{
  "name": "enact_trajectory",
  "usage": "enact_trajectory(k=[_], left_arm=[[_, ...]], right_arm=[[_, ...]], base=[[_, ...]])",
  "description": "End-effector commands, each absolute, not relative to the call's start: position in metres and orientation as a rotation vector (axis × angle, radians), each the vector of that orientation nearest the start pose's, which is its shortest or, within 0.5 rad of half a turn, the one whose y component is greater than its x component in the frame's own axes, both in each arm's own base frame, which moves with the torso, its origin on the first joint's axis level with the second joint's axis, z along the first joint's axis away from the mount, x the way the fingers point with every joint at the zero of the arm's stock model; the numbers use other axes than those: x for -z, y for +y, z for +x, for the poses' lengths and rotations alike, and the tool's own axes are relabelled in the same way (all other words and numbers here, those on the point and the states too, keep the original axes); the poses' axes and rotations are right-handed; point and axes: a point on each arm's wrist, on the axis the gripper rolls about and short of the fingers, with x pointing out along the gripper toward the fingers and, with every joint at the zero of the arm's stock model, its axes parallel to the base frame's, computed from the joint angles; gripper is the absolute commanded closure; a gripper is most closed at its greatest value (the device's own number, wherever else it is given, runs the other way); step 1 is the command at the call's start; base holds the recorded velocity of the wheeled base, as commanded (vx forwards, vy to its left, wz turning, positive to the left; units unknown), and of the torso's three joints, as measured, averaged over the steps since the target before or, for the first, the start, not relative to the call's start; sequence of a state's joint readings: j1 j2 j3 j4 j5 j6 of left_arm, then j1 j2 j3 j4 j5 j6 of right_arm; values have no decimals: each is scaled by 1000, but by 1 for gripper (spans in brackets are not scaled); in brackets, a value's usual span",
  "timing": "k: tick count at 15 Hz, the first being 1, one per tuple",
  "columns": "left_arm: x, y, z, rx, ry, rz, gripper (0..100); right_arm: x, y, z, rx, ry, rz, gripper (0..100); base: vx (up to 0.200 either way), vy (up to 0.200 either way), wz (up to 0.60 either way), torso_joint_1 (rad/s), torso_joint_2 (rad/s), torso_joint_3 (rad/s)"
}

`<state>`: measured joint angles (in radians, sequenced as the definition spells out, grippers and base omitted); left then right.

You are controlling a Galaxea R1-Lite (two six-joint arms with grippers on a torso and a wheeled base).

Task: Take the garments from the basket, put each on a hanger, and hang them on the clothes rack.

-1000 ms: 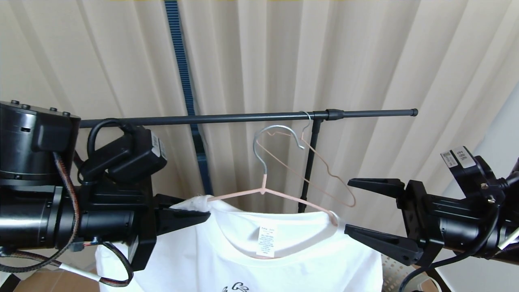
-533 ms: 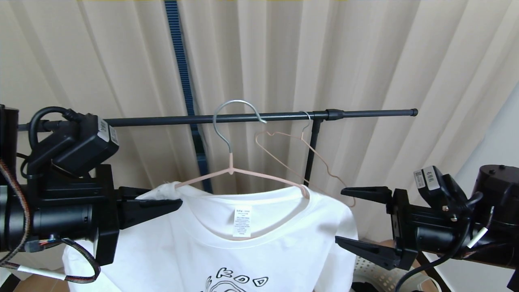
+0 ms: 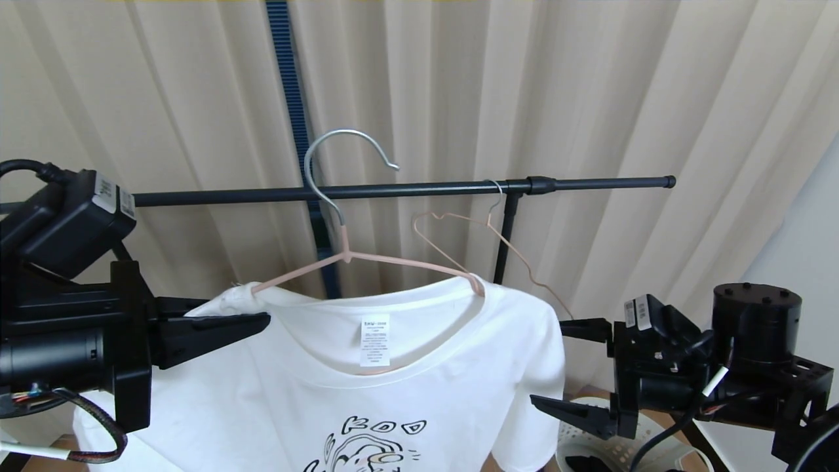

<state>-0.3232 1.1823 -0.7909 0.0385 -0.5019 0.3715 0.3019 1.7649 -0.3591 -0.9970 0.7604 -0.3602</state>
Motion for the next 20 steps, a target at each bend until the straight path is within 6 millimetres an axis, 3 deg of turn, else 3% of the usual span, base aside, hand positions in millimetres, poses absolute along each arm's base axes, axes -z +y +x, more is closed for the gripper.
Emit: enact_trajectory(k=[1,2,3,5,11,20], left_arm=[[-241,-62,151,880,270,306,100],[-241,-62,151,880,268,307,100],[-242,-61,149,876,263,308,100],[-242,-60,147,874,258,308,100],[-239,-54,144,844,268,302,100],[-233,-40,138,772,278,291,100]], right_arm=[[-82,89,241,-1087,277,-222,0],[-81,89,242,-1066,284,-230,0],[-81,89,243,-1057,283,-232,100],[-85,90,246,-1033,271,-238,100],[-110,54,261,-873,205,-190,100],[-119,43,266,-820,185,-167,100]], base=[[0,0,0,0,0,0],[0,0,0,0,0,0],[0,0,0,0,0,0],[0,0,0,0,0,0],[0,0,0,0,0,0],[0,0,0,0,0,0]])
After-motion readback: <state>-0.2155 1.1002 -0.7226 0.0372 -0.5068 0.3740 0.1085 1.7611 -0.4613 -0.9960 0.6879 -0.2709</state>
